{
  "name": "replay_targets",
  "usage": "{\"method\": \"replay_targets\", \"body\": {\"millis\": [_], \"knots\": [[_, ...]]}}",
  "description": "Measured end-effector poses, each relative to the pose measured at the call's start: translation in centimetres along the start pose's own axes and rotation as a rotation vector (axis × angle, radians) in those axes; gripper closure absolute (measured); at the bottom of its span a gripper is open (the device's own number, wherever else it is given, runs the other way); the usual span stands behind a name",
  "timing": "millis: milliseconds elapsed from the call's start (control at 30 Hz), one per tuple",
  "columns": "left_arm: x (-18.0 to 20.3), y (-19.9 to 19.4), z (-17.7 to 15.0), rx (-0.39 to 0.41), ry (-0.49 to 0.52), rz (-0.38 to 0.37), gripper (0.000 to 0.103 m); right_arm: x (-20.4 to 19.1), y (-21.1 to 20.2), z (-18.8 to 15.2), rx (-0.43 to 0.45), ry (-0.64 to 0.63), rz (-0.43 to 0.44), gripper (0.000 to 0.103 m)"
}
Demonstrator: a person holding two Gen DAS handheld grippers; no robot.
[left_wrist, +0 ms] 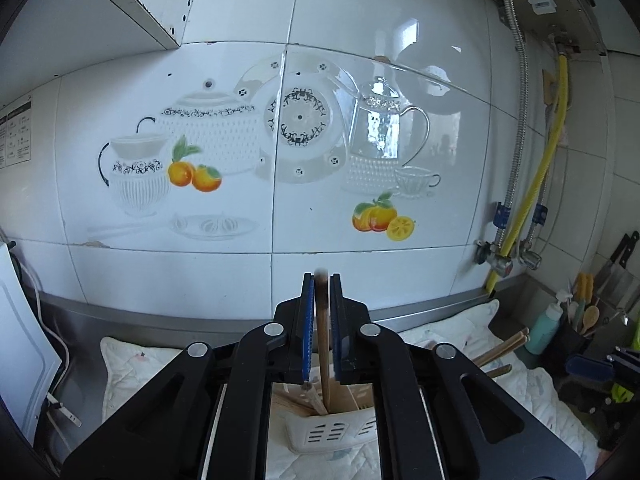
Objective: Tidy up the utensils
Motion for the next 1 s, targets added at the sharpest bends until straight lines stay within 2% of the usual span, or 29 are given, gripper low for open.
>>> {"method": "replay_targets", "body": {"millis": [167, 333, 367, 433, 567, 633, 700, 767, 867, 1000], "knots": [[0.1, -1.0, 0.0, -0.002, 0.008, -0.014, 0.085, -0.7, 0.0, -1.2, -0.018, 0.018, 0.013, 0.067], [0.2, -2.8, -0.2, -0.004, 0.018, -0.026, 0.083, -1.5, -0.5, -2.8, -0.036, 0.035, 0.018, 0.064], [0.1, -3.3, -0.3, -0.004, 0.013, -0.029, 0.068, -1.6, -0.7, -3.1, -0.035, 0.035, 0.012, 0.063], [0.0, -4.5, -0.5, 0.012, 0.008, -0.014, 0.051, -2.0, -1.1, -3.9, -0.039, 0.037, 0.008, 0.061], [0.2, -6.7, -1.8, 0.003, 0.02, -0.03, 0.048, -2.7, -1.7, -5.5, -0.051, 0.05, 0.002, 0.057], [0.2, -7.6, -2.6, -0.006, 0.024, -0.032, 0.039, -3.0, -1.8, -6.3, -0.06, 0.055, -0.006, 0.055], [0.1, -8.7, -3.8, -0.013, 0.031, -0.034, 0.036, -3.3, -2.0, -7.1, -0.068, 0.064, -0.008, 0.051], [0.0, -9.7, -4.9, -0.024, 0.036, -0.038, 0.026, -3.8, -2.1, -8.0, -0.083, 0.065, -0.006, 0.051], [-0.4, -11.4, -7.0, -0.031, 0.051, -0.03, 0.016, -4.5, -2.3, -9.1, -0.097, 0.064, -0.012, 0.047], [-1.3, -13.0, -9.6, -0.056, 0.014, -0.03, 0.008, -5.2, -2.6, -10.1, -0.106, 0.055, -0.035, 0.04]]}}
Point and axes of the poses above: each gripper's, at about its wrist camera, not at the fingertips, and y roughly the way its jaws point, x to its right, z to its top, the point moved 4 cm from there along y, roughly the way its jaws point, and after that the axes turned 1 degree about -y, right-handed, at the moved point
